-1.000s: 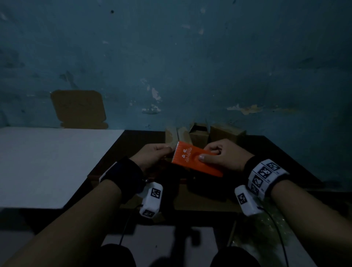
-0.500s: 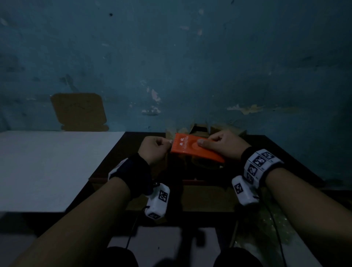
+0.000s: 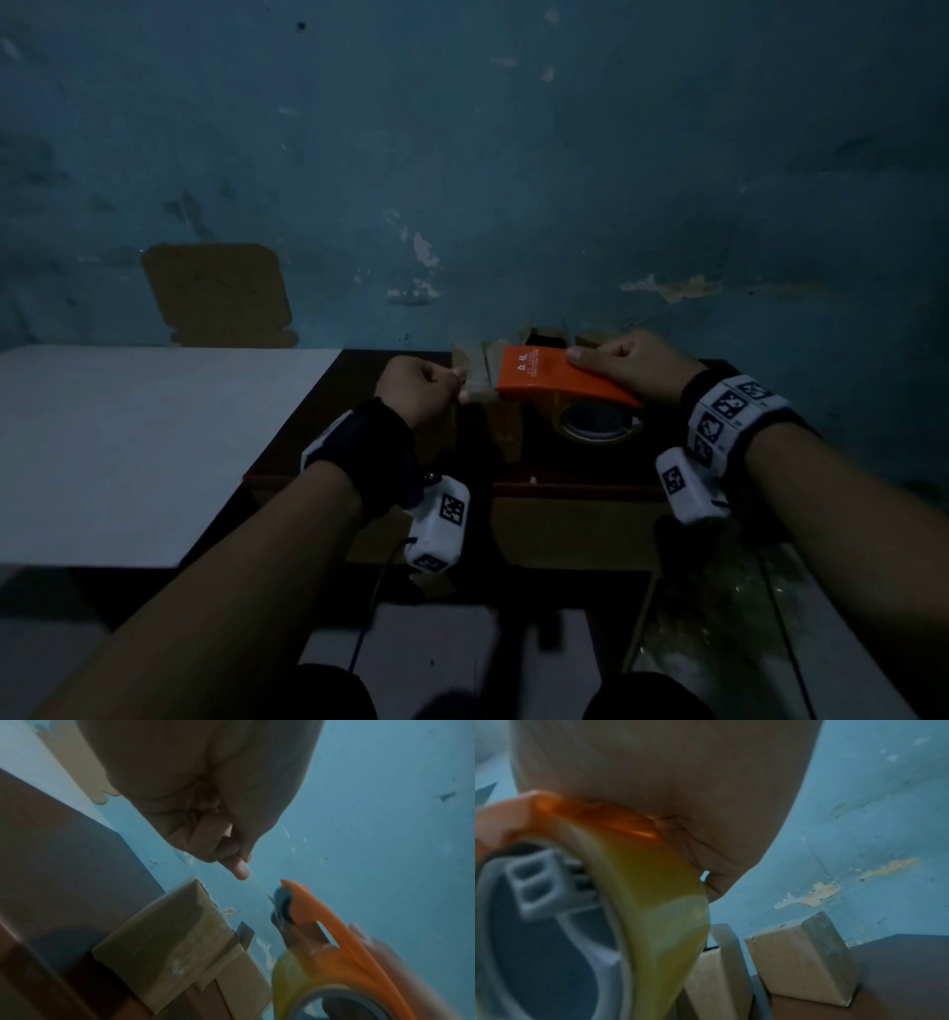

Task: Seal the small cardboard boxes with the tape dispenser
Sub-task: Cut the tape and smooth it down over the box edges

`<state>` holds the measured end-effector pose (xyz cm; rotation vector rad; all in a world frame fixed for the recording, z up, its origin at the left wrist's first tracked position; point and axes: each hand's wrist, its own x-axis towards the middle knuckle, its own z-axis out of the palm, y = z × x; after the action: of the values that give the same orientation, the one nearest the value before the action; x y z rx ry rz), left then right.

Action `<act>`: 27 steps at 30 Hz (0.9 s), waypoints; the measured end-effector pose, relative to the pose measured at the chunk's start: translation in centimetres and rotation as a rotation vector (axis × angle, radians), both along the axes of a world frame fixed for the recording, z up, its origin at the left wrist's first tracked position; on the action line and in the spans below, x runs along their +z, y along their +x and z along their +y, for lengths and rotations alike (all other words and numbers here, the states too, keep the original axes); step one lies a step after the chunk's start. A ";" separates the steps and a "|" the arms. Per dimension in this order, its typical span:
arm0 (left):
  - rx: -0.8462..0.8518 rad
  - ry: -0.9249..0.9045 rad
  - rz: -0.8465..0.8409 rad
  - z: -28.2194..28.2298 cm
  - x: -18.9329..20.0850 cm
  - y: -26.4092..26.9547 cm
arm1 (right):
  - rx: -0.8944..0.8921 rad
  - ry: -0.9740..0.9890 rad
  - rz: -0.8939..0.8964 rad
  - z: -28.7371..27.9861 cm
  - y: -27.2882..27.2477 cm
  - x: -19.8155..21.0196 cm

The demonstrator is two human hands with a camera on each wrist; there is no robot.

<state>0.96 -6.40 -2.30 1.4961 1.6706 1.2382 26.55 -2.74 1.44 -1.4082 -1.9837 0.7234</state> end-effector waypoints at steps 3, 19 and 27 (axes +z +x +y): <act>0.022 -0.014 -0.070 0.1 0.0 -0.9 | -0.040 0.030 -0.028 0.7 0.7 0.5; 0.035 -0.144 -0.198 2.6 -1.3 -1.9 | -0.096 -0.009 0.007 5.8 3.1 -1.3; 0.034 -0.175 -0.235 3.6 -2.3 -1.3 | -0.098 -0.049 -0.018 7.7 3.6 -3.1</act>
<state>-0.38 -2.83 -4.64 1.1754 1.6076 1.2011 30.16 5.01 -1.62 -1.5341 -1.9070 0.7217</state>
